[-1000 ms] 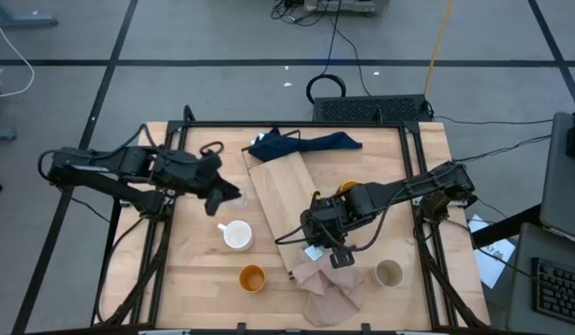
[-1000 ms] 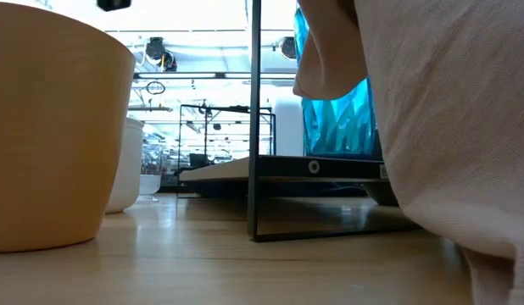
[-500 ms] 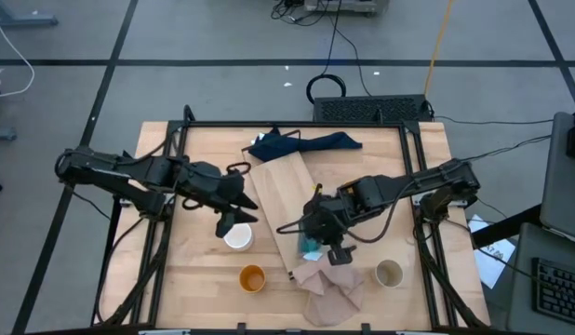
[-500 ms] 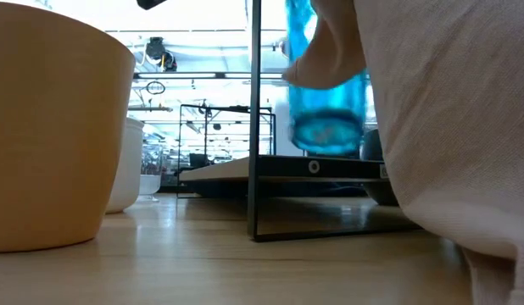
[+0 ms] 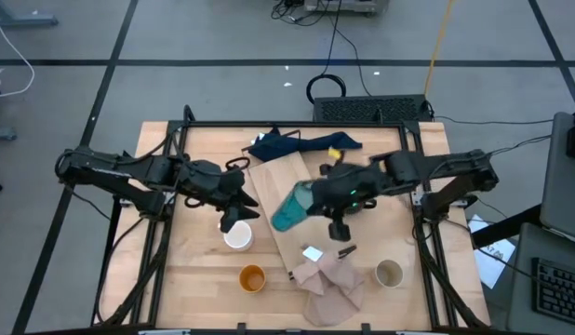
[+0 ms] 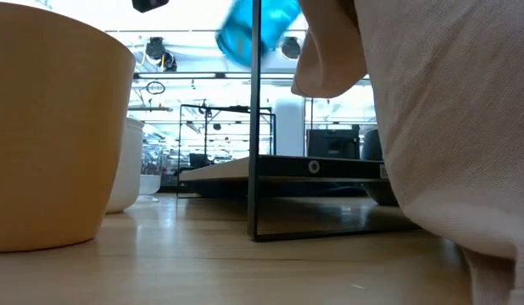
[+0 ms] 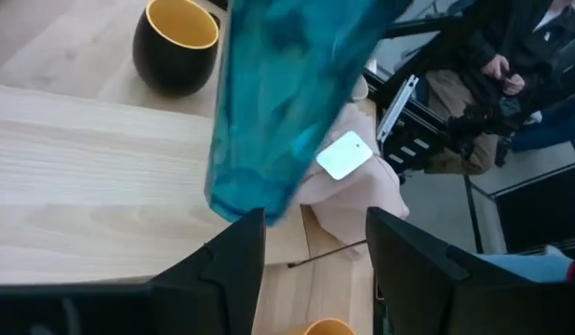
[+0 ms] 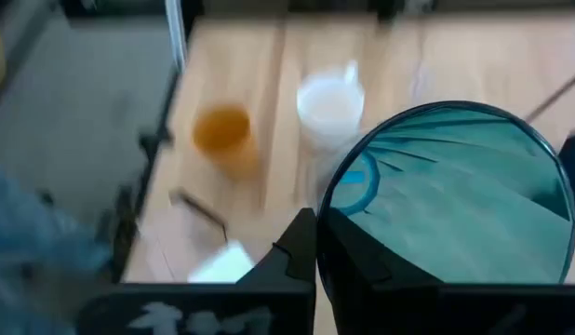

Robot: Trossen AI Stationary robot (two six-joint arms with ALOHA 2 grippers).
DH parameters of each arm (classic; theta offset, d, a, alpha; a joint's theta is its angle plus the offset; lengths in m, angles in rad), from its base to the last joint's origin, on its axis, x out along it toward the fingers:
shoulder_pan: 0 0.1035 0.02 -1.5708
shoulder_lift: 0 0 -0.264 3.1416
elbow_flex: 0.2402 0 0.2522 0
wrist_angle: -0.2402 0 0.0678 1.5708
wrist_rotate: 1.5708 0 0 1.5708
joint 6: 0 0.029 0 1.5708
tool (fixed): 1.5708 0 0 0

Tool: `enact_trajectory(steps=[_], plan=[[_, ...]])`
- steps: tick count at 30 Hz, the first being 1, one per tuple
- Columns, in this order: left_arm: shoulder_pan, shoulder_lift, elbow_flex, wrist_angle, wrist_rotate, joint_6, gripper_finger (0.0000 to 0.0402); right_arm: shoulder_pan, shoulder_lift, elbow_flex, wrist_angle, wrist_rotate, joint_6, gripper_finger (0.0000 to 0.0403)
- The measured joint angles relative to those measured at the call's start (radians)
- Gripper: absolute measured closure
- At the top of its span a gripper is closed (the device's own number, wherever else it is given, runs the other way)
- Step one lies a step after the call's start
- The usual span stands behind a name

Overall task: Stack small to large cups/mugs on shelf
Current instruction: Put the blue cup on the shelf

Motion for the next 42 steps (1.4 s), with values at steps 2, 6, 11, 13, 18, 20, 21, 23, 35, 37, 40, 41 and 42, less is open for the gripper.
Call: enact_trajectory(steps=[2,6,11,13,18,20,21,23,35,37,40,41,42], plan=[[-0.001,0.000,0.000,0.000,-0.010,0.002,0.0207,-0.010,-0.028,0.002,0.024,0.000,0.002,0.0403],[-0.014,0.000,0.000,0.005,-0.065,0.011,0.0177,-0.021,-0.061,0.002,0.015,0.000,0.011,0.0403],[-0.045,0.000,0.000,0.082,-0.129,0.004,0.0122,-0.021,-0.070,0.002,0.064,-0.029,0.037,0.0403],[-0.056,0.007,0.000,0.121,-0.140,-0.001,0.0101,-0.021,-0.070,0.002,0.085,-0.084,0.056,0.0403],[-0.065,0.014,0.000,0.159,-0.119,-0.061,0.0064,-0.020,-0.070,0.002,0.094,-0.150,0.080,0.0403],[-0.066,0.025,0.002,0.161,-0.103,-0.086,0.0057,-0.021,-0.070,0.002,0.107,-0.168,0.083,0.0403],[-0.070,0.030,0.001,0.159,-0.092,-0.097,0.0054,-0.021,-0.070,0.002,0.117,-0.170,0.083,0.0403],[-0.077,0.037,-0.001,0.158,-0.075,-0.118,0.0051,-0.021,-0.070,0.002,0.136,-0.187,0.083,0.0403],[-0.115,0.075,0.000,0.190,-0.019,-0.172,0.0050,-0.022,-0.070,0.002,0.214,-0.195,0.090,0.0403],[-0.117,0.075,0.000,0.193,-0.021,-0.172,0.0050,-0.022,-0.070,0.002,0.227,-0.202,0.099,0.0403],[-0.117,0.075,0.000,0.207,-0.007,-0.175,0.0050,-0.022,-0.070,0.002,0.241,-0.216,0.112,0.0403],[-0.116,0.075,0.000,0.215,0.000,-0.179,0.0050,-0.022,-0.070,0.002,0.246,-0.217,0.113,0.0403],[-0.116,0.075,0.000,0.221,0.007,-0.183,0.0050,-0.022,-0.070,0.002,0.251,-0.218,0.117,0.0403]])
